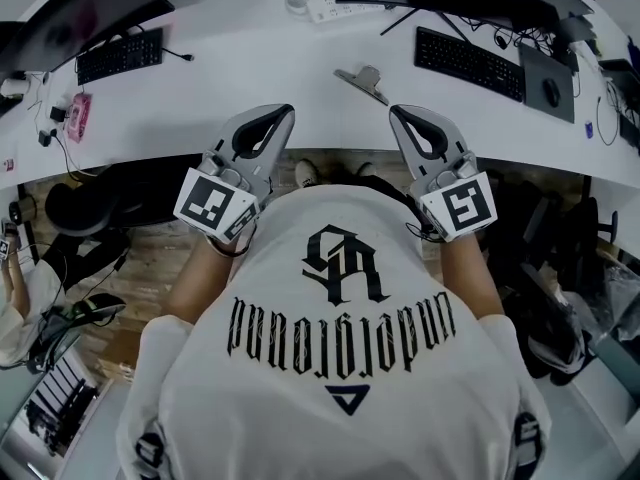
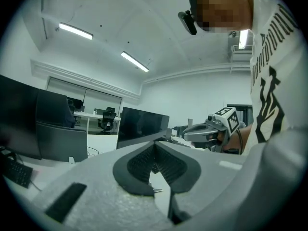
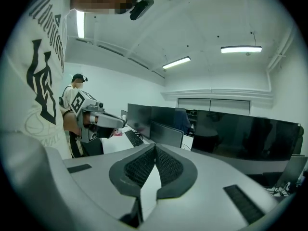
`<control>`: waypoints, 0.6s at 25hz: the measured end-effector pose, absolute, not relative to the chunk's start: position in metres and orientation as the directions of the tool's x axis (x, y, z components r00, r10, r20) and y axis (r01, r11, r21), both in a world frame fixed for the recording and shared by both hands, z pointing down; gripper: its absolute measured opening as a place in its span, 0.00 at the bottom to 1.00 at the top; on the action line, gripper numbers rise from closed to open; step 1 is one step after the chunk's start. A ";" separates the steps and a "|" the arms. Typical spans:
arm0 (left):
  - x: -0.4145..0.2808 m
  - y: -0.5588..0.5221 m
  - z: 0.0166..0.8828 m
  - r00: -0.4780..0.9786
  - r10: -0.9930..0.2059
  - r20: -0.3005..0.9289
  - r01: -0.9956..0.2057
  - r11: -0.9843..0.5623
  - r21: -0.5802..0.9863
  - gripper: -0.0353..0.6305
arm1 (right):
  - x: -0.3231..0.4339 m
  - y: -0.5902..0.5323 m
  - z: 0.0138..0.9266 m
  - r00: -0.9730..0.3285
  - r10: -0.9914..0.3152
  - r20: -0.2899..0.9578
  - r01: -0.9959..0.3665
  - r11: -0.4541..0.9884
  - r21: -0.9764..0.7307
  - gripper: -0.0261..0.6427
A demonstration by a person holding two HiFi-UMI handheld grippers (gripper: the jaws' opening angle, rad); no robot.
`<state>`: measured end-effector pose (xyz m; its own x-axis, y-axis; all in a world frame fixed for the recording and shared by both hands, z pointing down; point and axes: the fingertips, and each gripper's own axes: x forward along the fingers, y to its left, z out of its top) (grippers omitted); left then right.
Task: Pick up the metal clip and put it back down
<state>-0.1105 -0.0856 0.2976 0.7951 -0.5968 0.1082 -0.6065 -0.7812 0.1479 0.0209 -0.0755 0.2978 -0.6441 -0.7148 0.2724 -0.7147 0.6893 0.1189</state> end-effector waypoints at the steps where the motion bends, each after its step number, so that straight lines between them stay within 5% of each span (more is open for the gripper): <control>1: -0.107 -0.083 0.297 0.791 -0.602 0.108 -0.612 -0.777 0.149 0.07 | 0.024 -0.074 0.297 -0.649 -0.711 0.271 -0.710 0.694 0.119 0.06; 15: 0.001 -0.008 0.287 0.688 -0.716 0.123 -0.726 -0.674 0.135 0.07 | 0.108 -0.022 0.294 -0.786 -0.570 0.241 -0.559 0.821 0.117 0.06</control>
<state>0.0013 -0.0082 0.2870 0.6876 -0.7156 0.1227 -0.7259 -0.6744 0.1351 0.1080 -0.0223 0.2943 -0.7858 -0.5697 0.2407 -0.5591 0.8208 0.1175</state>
